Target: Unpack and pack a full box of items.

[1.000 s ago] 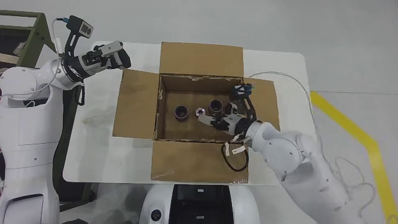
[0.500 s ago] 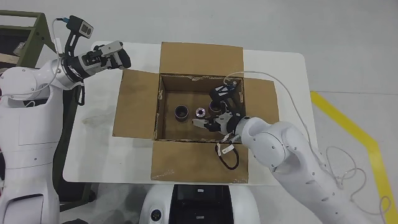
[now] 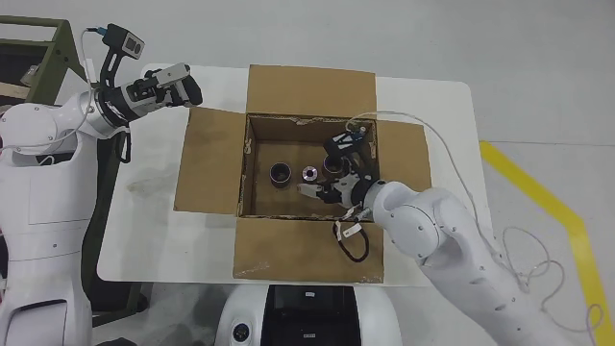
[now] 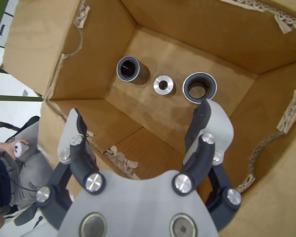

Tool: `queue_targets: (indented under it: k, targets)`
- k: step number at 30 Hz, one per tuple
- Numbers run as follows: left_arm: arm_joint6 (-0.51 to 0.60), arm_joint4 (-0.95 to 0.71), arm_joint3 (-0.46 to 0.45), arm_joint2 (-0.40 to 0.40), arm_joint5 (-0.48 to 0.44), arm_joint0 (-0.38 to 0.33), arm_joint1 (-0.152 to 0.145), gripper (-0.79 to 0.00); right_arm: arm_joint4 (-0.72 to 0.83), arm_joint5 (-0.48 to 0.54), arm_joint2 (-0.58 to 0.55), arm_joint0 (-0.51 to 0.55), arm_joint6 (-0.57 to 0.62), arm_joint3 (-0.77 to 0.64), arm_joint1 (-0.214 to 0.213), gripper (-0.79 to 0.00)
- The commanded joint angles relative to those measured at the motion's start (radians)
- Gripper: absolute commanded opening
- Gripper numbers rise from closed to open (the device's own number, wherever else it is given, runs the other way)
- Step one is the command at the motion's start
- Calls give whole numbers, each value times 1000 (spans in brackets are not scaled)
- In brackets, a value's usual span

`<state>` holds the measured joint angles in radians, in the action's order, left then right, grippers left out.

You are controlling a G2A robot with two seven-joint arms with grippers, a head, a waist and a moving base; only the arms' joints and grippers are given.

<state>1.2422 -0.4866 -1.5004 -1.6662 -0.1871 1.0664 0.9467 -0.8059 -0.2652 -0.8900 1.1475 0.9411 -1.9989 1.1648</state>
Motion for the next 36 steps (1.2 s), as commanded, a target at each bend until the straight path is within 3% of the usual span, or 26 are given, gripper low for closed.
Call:
queue_targets:
  k: [1, 9, 17, 23, 32, 36]
  targets:
    - [0, 0, 0, 0, 0, 0, 0, 0, -18, 12, 2, -8, 15, 5, 0, 0]
    - [0, 0, 0, 0, 0, 0, 0, 0, -45, 37, 61, -111, 59, 120, 25, 0]
    - [0, 0, 0, 0, 0, 0, 0, 0, -86, -12, 145, -203, 46, 235, 65, 0]
    - [0, 0, 0, 0, 0, 0, 0, 0, -94, -63, 166, -232, 46, 298, 87, 0]
    - [0, 0, 0, 0, 0, 0, 0, 0, -123, -132, 167, -247, 56, 348, 108, -102]
    - [0, 0, 0, 0, 0, 0, 0, 0, -150, -156, 180, -258, 71, 370, 118, -86]
